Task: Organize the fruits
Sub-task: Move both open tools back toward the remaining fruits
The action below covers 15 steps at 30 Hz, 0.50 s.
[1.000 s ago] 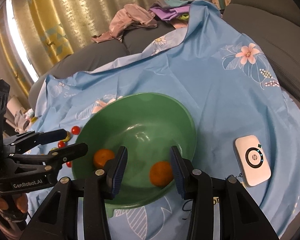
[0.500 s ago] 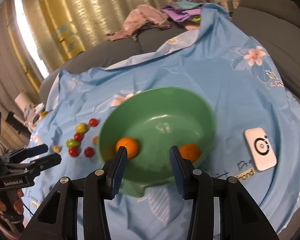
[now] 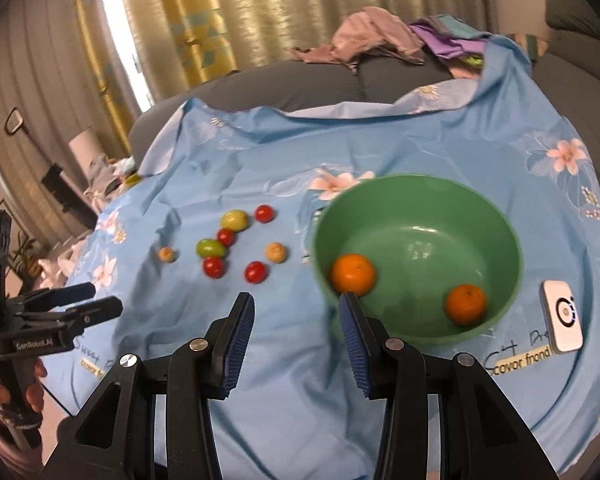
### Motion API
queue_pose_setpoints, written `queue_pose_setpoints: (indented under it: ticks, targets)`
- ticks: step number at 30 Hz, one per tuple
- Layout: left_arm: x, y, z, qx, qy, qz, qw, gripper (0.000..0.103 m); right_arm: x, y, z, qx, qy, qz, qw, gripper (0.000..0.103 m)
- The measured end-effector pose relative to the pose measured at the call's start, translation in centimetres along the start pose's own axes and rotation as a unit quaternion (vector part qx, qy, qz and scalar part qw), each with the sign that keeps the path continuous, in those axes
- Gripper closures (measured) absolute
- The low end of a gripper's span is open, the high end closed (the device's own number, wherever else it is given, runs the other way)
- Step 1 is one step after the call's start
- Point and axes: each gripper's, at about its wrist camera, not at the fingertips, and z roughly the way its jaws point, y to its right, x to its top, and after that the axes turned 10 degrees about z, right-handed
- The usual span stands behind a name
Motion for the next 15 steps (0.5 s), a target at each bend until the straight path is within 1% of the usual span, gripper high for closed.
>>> queue_pose_setpoints:
  ticks: [6, 10, 15]
  targets:
    - [-1.6, -1.7, -1.3, 0.013, 0.011, -0.009, 0.9998, 0.020, -0.4, -1.7, 0.7, 0.013, -0.012, -0.017, 1.000, 0.059]
    - [-2.5, -2.8, -0.8, 0.014, 0.001, -0.021, 0.9997, 0.020, -0.7, -2.9, 1.4, 0.025, -0.024, -0.025, 0.999, 0.059]
    - [-3.0, -3.3, -0.1, 0.007, -0.010, -0.025, 0.9996, 0.020, -1.1, -3.9, 2.4, 0.033, -0.037, -0.036, 0.998, 0.059]
